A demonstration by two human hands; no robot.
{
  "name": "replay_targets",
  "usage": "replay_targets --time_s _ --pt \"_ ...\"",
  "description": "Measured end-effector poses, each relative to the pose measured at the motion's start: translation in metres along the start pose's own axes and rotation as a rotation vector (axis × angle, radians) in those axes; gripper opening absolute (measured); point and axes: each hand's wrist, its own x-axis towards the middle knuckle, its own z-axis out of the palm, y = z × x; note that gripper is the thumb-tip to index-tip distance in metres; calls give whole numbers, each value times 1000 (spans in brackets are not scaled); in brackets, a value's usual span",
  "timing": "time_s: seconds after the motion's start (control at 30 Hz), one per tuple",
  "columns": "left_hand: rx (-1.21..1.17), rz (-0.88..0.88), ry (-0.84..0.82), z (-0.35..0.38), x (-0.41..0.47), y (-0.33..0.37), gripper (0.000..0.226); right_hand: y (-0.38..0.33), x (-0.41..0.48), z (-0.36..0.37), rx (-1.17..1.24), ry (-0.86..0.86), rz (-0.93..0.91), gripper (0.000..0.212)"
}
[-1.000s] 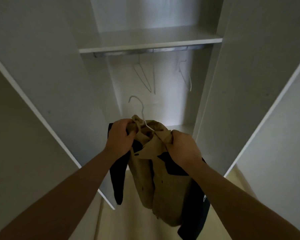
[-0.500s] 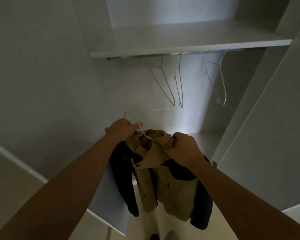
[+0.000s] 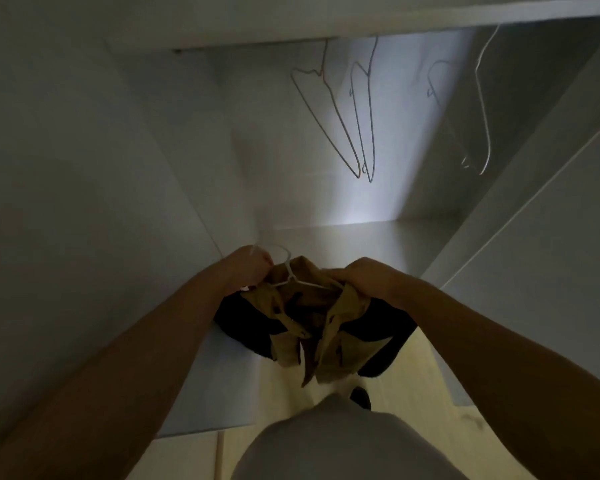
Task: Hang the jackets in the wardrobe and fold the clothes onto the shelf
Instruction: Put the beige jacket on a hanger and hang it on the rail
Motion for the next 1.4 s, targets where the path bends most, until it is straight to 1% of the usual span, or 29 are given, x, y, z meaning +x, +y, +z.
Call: replay_targets --time_s 0.03,0.1,0.13,0.23,0.3,0.4,0.47,0.53,0.6,0.63,0.7,0.73,0.77,0.83,0.87,0.9,0.93,1.0,1.03,1.1,1.13,1.17,1.2,1.27,1.33,1.4 --pt "-74 7 25 5 1 -3 17 5 5 1 -39 -31 -25 49" --pt "-176 48 78 12 2 -5 21 13 13 0 -7 -64 -47 48" --pt "-190 55 128 14 1 -6 20 18 16 -1 16 -73 -57 45" --pt "-136 59 303 20 -4 -5 24 29 25 -1 34 -80 -107 27" --pt "-73 106 346 25 -8 -4 24 34 31 -2 43 -59 -146 20" --pt "-3 180 346 30 -9 -3 25 39 38 -5 3 -16 -210 14" --pt "-44 243 325 30 -6 -2 28 44 41 -8 -34 26 -226 8" --pt "-124 272 233 29 -4 -3 23 51 44 -8 -32 75 -232 6" --pt "-125 203 89 29 -4 -3 23 56 46 -9 -20 117 -232 7" --pt "-75 191 74 29 -2 -3 19 59 47 -9 -11 127 -234 7" --pt "20 225 153 26 1 -2 12 58 48 -10 9 135 -243 10" --pt "38 246 211 23 2 0 14 56 48 -12 24 129 -244 16" --pt "45 260 262 19 3 3 18 52 48 -13 43 108 -241 27" --pt "71 274 343 11 7 10 27 42 48 -16 50 31 -240 59" --pt "95 277 372 7 9 13 29 37 49 -18 20 -3 -244 71" --pt "123 276 398 4 10 17 28 33 50 -20 -16 -23 -254 74" --pt "145 266 426 1 11 20 26 29 51 -22 -50 -24 -270 70" --pt "144 231 464 -5 14 27 23 26 56 -30 -78 2 -314 51" --pt "102 218 457 -8 16 30 19 25 58 -34 -66 8 -338 42" --pt "-145 205 380 -13 18 37 15 23 61 -41 -12 -4 -367 28" --pt "-273 190 333 -14 18 40 18 23 63 -44 18 -12 -375 24" --pt "-346 181 299 -15 18 43 22 22 65 -47 45 -18 -383 22" --pt "-336 179 276 -16 17 44 26 22 67 -49 68 -25 -390 22" --pt "-223 181 243 -16 20 46 29 21 71 -54 98 -53 -399 22" --pt "-117 213 231 -18 22 46 20 20 75 -59 111 -84 -395 24" --pt "-113 227 213 -18 26 47 7 21 78 -64 101 -91 -385 26"
